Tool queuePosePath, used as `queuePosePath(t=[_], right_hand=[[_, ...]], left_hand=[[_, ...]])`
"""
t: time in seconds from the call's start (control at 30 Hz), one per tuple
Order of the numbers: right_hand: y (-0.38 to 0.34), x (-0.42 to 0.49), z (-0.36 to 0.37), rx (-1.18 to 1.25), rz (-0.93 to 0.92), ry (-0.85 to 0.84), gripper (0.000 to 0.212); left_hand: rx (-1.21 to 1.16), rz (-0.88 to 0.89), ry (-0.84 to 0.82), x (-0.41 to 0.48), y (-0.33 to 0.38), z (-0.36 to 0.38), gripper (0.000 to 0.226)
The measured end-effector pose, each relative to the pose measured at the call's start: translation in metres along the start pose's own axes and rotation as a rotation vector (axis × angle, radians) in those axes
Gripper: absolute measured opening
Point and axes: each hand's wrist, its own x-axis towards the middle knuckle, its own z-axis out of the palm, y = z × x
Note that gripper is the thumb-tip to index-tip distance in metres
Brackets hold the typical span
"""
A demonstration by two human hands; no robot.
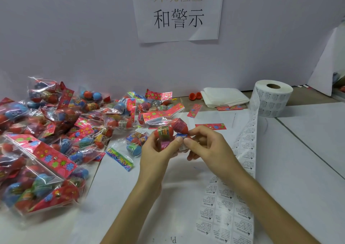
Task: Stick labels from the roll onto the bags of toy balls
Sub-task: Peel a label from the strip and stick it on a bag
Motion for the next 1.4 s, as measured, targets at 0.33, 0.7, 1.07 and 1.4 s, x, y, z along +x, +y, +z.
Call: queuePosePath(t=[0.33,0.7,1.07,1.4], right_hand=[[-0.007,-0.002,0.001,0.048,0.019,0.0,0.004],[-0.013,-0.004,-0.002,-0.039,0.015,-0.074,0.022],[-0.011,-0.005,0.001,-0.07,0.033,-0.079,0.028],[-0.012,-0.005,0.0,-0.026,0.035,-0.105,0.015]], left_hand=[[0.005,0.053,0.047,0.002,-0.001,0.0,0.021],[-0.031,0.051,0.083,0.001,0.001,0.0,0.016],[-0.024,0.032,0.094,0.0,-0.001,0.002,0.014],[-0.114,-0.096,0.061,0.0,0.006,-0.002,0.011]])
